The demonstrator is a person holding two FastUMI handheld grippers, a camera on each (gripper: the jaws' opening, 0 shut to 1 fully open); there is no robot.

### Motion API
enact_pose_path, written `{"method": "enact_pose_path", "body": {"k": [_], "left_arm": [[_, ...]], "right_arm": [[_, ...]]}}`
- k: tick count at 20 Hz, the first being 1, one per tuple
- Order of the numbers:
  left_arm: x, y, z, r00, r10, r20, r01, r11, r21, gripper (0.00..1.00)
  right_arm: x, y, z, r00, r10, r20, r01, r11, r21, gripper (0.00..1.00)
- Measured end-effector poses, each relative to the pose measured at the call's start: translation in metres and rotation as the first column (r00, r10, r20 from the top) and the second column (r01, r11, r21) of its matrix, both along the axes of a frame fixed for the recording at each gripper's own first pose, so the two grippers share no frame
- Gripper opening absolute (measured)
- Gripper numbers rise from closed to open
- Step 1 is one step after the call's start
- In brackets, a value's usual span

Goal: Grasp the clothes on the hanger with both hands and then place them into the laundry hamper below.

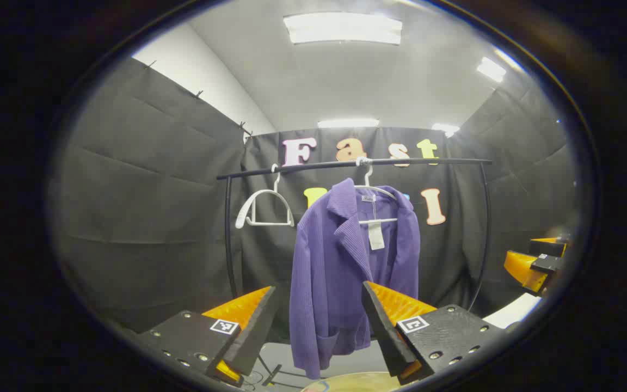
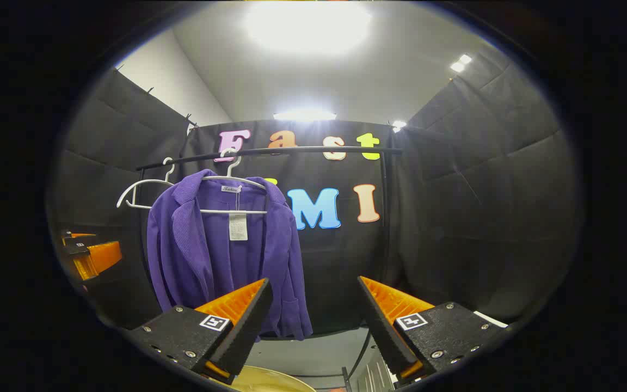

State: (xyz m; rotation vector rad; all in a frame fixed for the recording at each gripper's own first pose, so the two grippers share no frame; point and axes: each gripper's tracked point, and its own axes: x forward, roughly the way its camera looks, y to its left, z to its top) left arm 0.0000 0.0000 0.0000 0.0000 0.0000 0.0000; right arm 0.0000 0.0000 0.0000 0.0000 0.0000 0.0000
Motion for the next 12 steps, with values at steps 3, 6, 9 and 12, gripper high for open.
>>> {"method": "enact_pose_path", "body": {"k": [3,6,9,12], "left_arm": [[0.002,0.000,-0.001,1.000,0.004,-0.005,-0.004,1.000,-0.006,0.96],[0.004,0.000,-0.001,1.000,0.011,0.003,-0.011,1.000,-0.005,0.96],[0.009,0.000,-0.003,1.000,0.018,-0.003,-0.018,1.000,-0.003,0.96],[0.011,0.003,-0.002,1.000,0.030,0.002,-0.030,1.000,0.004,0.96]], "right_arm": [[0.004,0.003,-0.002,1.000,0.016,-0.012,-0.016,1.000,0.007,0.95],[0.009,0.004,-0.003,1.000,0.025,-0.014,-0.025,1.000,-0.006,0.95],[0.013,0.006,-0.002,1.000,0.029,-0.010,-0.030,1.000,-0.009,0.95],[0.019,0.006,-0.003,0.999,0.033,-0.012,-0.033,0.999,-0.008,0.95]]}}
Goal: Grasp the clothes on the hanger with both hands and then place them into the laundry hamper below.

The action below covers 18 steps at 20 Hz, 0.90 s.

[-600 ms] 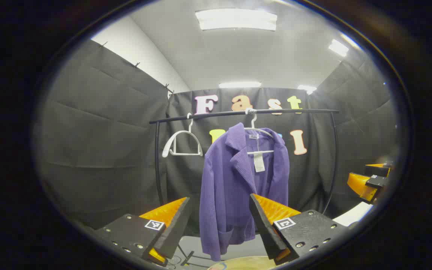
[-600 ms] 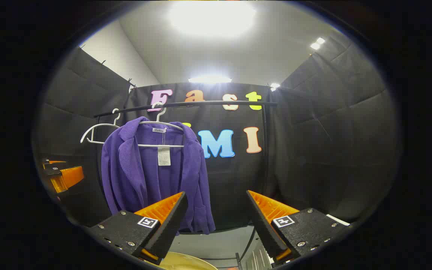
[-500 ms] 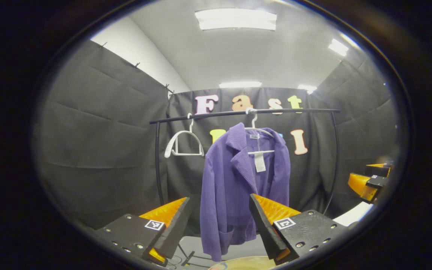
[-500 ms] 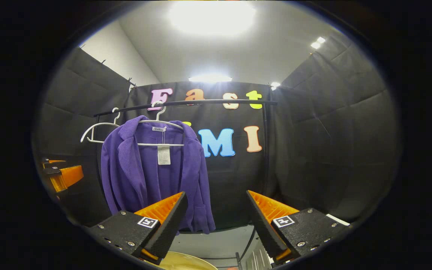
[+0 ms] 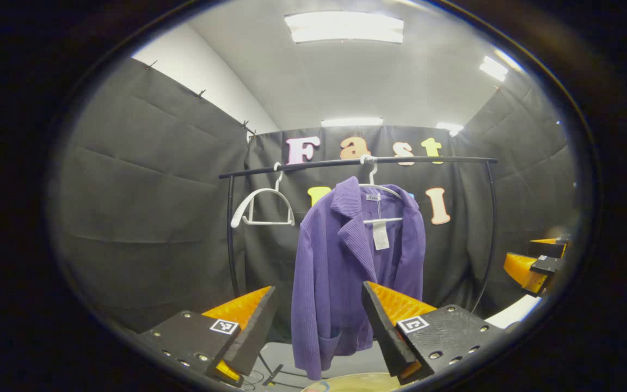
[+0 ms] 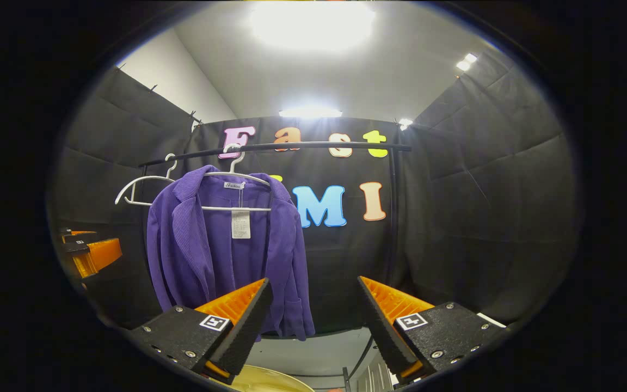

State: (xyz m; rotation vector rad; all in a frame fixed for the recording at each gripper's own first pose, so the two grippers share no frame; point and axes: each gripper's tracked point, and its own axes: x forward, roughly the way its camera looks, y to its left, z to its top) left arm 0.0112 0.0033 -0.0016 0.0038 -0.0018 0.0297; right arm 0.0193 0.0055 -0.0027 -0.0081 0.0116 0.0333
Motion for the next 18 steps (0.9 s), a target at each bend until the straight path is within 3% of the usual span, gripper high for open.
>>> {"method": "enact_pose_path", "body": {"k": [3,4,5,7,9,10,12,13,15,16,18], "left_arm": [[0.005,0.001,0.004,1.000,0.009,0.007,-0.009,1.000,0.006,0.96],[0.008,0.000,0.007,1.000,0.010,0.010,-0.010,1.000,0.006,0.90],[0.012,-0.002,0.009,1.000,0.008,0.013,-0.008,1.000,0.006,0.96],[0.022,-0.007,0.015,1.000,0.009,0.021,-0.009,1.000,0.006,0.96],[0.034,-0.013,0.021,1.000,0.009,0.026,-0.009,1.000,-0.001,0.90],[0.041,-0.016,0.024,1.000,0.009,0.025,-0.009,1.000,-0.003,0.96],[0.054,-0.023,0.033,0.999,0.013,0.039,-0.013,1.000,0.000,0.96],[0.060,-0.026,0.039,0.999,0.013,0.050,-0.013,1.000,0.003,0.90],[0.069,-0.037,0.052,0.997,0.009,0.071,-0.010,1.000,0.010,0.96],[0.070,-0.041,0.057,0.997,0.007,0.082,-0.008,1.000,0.014,0.90],[0.076,-0.048,0.066,0.995,0.008,0.096,-0.009,1.000,0.017,0.90]], "right_arm": [[0.007,-0.003,0.004,1.000,-0.002,0.006,0.002,1.000,-0.001,0.95],[0.011,-0.003,0.006,1.000,-0.004,0.012,0.004,1.000,0.003,0.95],[0.016,-0.003,0.010,1.000,0.000,0.018,0.000,1.000,0.008,0.95],[0.028,-0.005,0.019,0.999,0.004,0.033,-0.005,1.000,0.010,0.95],[0.041,-0.005,0.029,0.998,0.013,0.058,-0.013,1.000,0.008,0.95],[0.051,-0.005,0.033,0.998,0.019,0.064,-0.020,1.000,0.009,0.95],[0.071,-0.006,0.041,0.997,0.029,0.076,-0.030,0.999,0.018,0.95],[0.080,-0.007,0.045,0.996,0.032,0.083,-0.035,0.999,0.025,0.95],[0.099,-0.007,0.056,0.994,0.045,0.103,-0.051,0.997,0.050,0.95],[0.107,-0.006,0.059,0.992,0.054,0.110,-0.061,0.996,0.060,0.95],[0.124,-0.001,0.064,0.990,0.075,0.122,-0.085,0.994,0.074,0.95]]}}
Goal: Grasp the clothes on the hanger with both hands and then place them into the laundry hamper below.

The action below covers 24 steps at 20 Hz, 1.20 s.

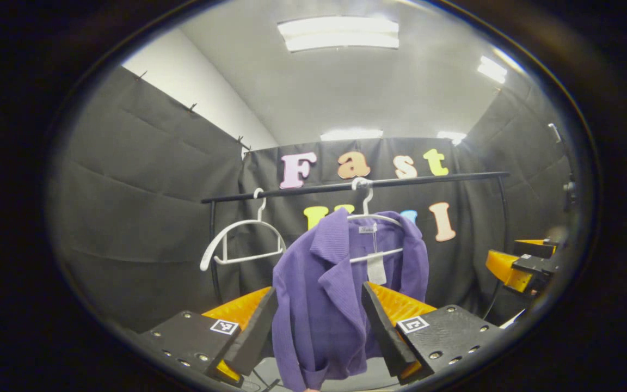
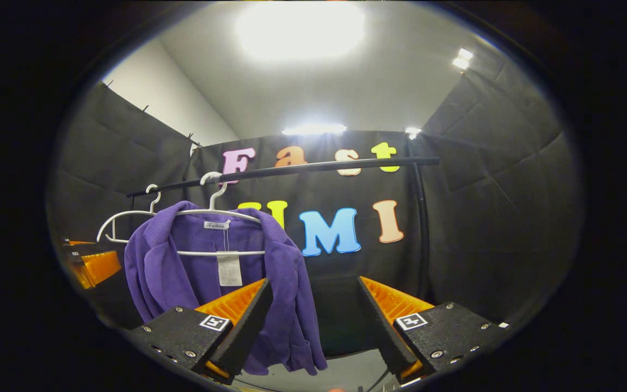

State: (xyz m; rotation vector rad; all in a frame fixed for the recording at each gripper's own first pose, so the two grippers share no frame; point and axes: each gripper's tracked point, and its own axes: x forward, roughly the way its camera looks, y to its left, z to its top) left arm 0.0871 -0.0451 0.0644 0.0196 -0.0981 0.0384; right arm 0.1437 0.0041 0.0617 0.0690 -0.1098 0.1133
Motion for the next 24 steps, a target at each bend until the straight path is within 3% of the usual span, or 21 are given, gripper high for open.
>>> {"method": "enact_pose_path", "body": {"k": [1,2,5,6,7,9,10,11,12,17,21,24], "left_arm": [[0.006,-0.005,0.001,1.000,0.003,0.000,-0.003,1.000,-0.004,0.90],[0.012,-0.009,0.002,1.000,0.004,0.000,-0.004,1.000,-0.014,0.83],[0.032,-0.020,0.001,1.000,0.009,-0.002,-0.009,0.999,-0.035,0.96],[0.038,-0.021,-0.001,1.000,0.015,-0.002,-0.015,0.999,-0.033,0.96],[0.045,-0.023,-0.004,1.000,0.021,-0.009,-0.022,0.999,-0.032,0.89],[0.058,-0.030,-0.011,0.999,0.024,-0.027,-0.025,0.999,-0.039,0.89],[0.066,-0.031,-0.015,0.999,0.027,-0.033,-0.028,0.999,-0.044,0.96],[0.075,-0.032,-0.020,0.999,0.031,-0.039,-0.033,0.998,-0.049,0.96],[0.082,-0.032,-0.024,0.998,0.038,-0.046,-0.041,0.998,-0.055,0.89],[0.110,-0.030,-0.051,0.993,0.069,-0.100,-0.077,0.994,-0.075,0.94],[0.127,-0.030,-0.065,0.988,0.084,-0.133,-0.093,0.994,-0.064,0.90],[0.137,-0.031,-0.075,0.982,0.100,-0.162,-0.107,0.994,-0.036,0.96]], "right_arm": [[0.008,0.003,0.000,1.000,0.014,-0.004,-0.014,1.000,0.003,0.95],[0.017,0.007,-0.002,1.000,0.028,-0.013,-0.028,1.000,0.004,0.95],[0.042,0.014,-0.005,0.998,0.060,-0.035,-0.060,0.998,0.020,0.95],[0.049,0.016,-0.006,0.997,0.068,-0.040,-0.068,0.997,0.023,0.95],[0.055,0.017,-0.007,0.996,0.074,-0.044,-0.073,0.997,0.021,0.95],[0.069,0.019,-0.007,0.995,0.084,-0.046,-0.083,0.996,0.024,0.95],[0.076,0.021,-0.007,0.994,0.094,-0.047,-0.093,0.995,0.030,0.95],[0.083,0.024,-0.007,0.993,0.104,-0.048,-0.102,0.994,0.039,0.95],[0.090,0.026,-0.008,0.992,0.112,-0.051,-0.110,0.993,0.048,0.95],[0.116,0.043,-0.013,0.983,0.171,-0.073,-0.166,0.984,0.069,0.93],[0.139,0.056,-0.032,0.975,0.184,-0.122,-0.179,0.983,0.049,0.94],[0.154,0.066,-0.045,0.972,0.186,-0.140,-0.185,0.982,0.023,0.94]]}}
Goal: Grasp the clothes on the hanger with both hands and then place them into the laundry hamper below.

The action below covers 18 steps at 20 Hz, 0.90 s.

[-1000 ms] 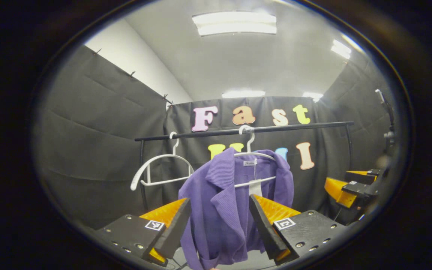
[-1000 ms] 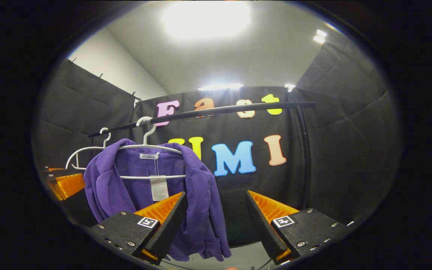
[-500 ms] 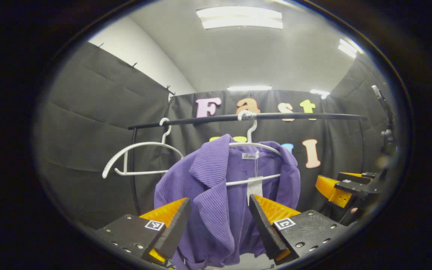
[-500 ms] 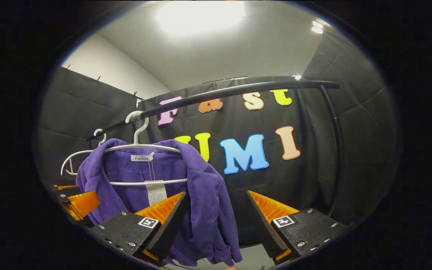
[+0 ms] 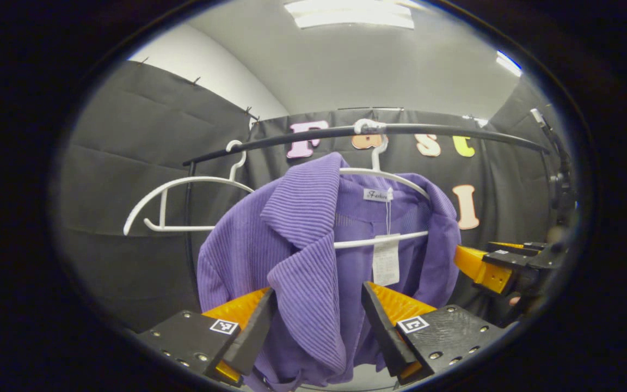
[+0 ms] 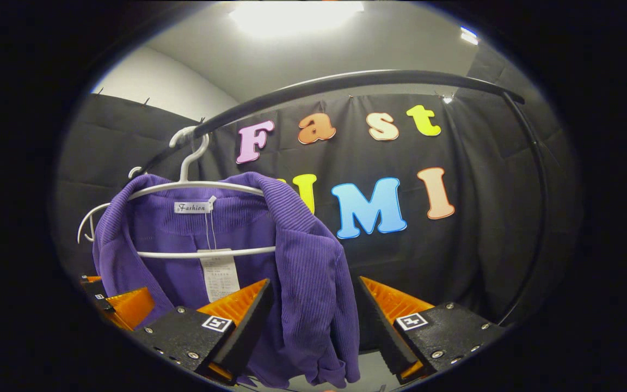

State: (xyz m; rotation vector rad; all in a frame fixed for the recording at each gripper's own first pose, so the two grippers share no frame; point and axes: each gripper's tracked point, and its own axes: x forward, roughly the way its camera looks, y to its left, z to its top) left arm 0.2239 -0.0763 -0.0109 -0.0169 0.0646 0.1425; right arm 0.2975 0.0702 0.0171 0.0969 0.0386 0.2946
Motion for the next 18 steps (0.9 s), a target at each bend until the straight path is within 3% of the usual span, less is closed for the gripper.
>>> {"method": "enact_pose_path", "body": {"k": [2,3,6,7,12,13,15,16,18], "left_arm": [[0.008,0.003,-0.006,1.000,0.017,-0.014,-0.017,1.000,0.000,0.90],[0.009,0.004,-0.009,1.000,0.023,-0.018,-0.024,1.000,-0.006,0.96],[0.013,0.010,-0.014,0.999,0.040,-0.025,-0.040,0.999,-0.013,0.96],[0.013,0.012,-0.014,0.999,0.045,-0.020,-0.045,0.999,-0.012,0.90],[0.022,0.015,-0.014,0.998,0.057,-0.012,-0.057,0.998,0.011,0.96],[0.023,0.018,-0.013,0.998,0.069,-0.005,-0.069,0.997,0.022,0.84],[0.022,0.015,-0.011,0.999,0.038,-0.002,-0.038,0.999,0.007,0.61],[0.021,0.012,-0.010,1.000,0.011,-0.001,-0.011,1.000,-0.005,0.48],[0.014,0.024,-0.002,0.999,0.042,0.021,-0.042,0.999,-0.002,0.21]], "right_arm": [[0.011,0.007,-0.011,1.000,0.007,-0.021,-0.007,1.000,-0.011,0.94],[0.015,0.009,-0.014,0.999,0.012,-0.032,-0.012,1.000,-0.005,0.94],[0.027,0.014,-0.015,0.999,0.015,-0.041,-0.013,0.999,0.032,0.93],[0.029,0.017,-0.017,0.998,0.026,-0.049,-0.024,0.999,0.038,0.92],[0.042,0.028,-0.029,0.995,0.043,-0.086,-0.041,0.999,0.026,0.81],[0.042,0.033,-0.031,0.994,0.060,-0.096,-0.058,0.998,0.031,0.75],[0.043,0.034,-0.030,0.994,0.070,-0.080,-0.067,0.997,0.036,0.44],[0.044,0.028,-0.025,0.997,0.048,-0.054,-0.046,0.998,0.036,0.07],[0.038,0.029,-0.019,0.998,0.067,-0.021,-0.066,0.997,0.039,0.03]]}}
